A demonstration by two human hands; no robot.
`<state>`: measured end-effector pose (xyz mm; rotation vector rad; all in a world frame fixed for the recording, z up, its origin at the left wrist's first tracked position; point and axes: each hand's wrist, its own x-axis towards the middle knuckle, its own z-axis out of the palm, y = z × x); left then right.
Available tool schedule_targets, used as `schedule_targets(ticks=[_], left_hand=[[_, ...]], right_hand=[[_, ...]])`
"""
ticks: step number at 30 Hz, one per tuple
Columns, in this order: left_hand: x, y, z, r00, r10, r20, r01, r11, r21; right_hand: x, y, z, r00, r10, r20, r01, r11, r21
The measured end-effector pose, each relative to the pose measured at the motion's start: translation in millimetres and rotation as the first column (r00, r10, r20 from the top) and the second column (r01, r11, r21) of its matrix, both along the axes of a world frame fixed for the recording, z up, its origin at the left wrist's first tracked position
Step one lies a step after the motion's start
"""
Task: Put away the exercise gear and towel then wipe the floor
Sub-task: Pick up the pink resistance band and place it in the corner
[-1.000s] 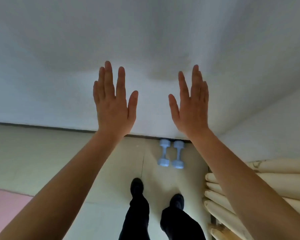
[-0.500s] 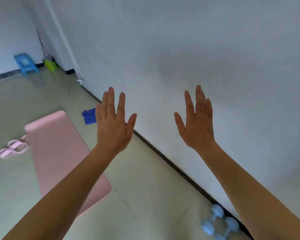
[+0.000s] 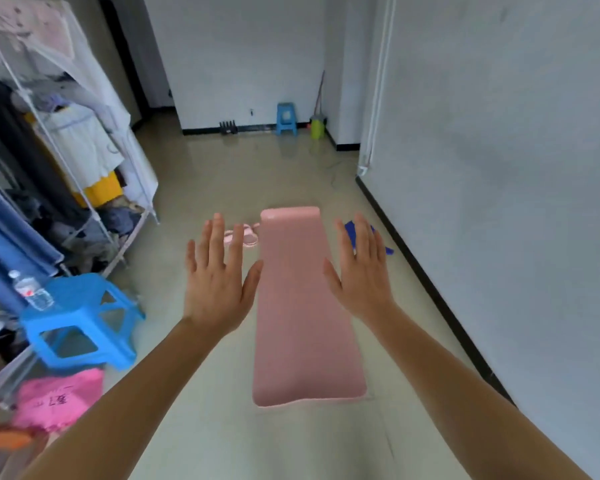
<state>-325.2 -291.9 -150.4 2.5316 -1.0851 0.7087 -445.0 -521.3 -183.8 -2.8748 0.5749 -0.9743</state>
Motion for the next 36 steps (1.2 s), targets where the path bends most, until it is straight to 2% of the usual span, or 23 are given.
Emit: schedule_targets(ticks=[6, 12, 16, 22, 28, 36], left_hand=[[109, 65, -11, 0.985, 0.173, -0.002, -0.173, 0.985, -0.020], [259, 55, -29, 0.975, 0.222, -0.029, -0.221, 0.974, 0.038], [371, 33, -18, 0.968, 0.247, -0.047, -0.241, 0.965, 0.106], [514, 30, 7, 0.968, 0.251, 0.026, -0.252, 0.965, 0.069], [686, 26, -11, 0.977, 0.215, -0.006, -0.215, 0.976, 0.030], [928, -23, -15, 0.996, 0.084, -0.015, -0.082, 0.992, 0.098]], right_hand=[[146, 44, 2, 0.983, 0.182, -0.017, -0.182, 0.979, -0.087], [305, 38, -27, 0.978, 0.207, -0.028, -0.206, 0.978, 0.015], [409, 17, -25, 0.979, 0.195, -0.054, -0.190, 0.978, 0.080], [560, -1, -1, 0.982, 0.179, -0.066, -0.174, 0.982, 0.076], [732, -6, -11, 0.981, 0.175, -0.089, -0.173, 0.985, 0.020], [924, -43, -17, 0.983, -0.001, -0.182, -0.003, 1.000, -0.026]])
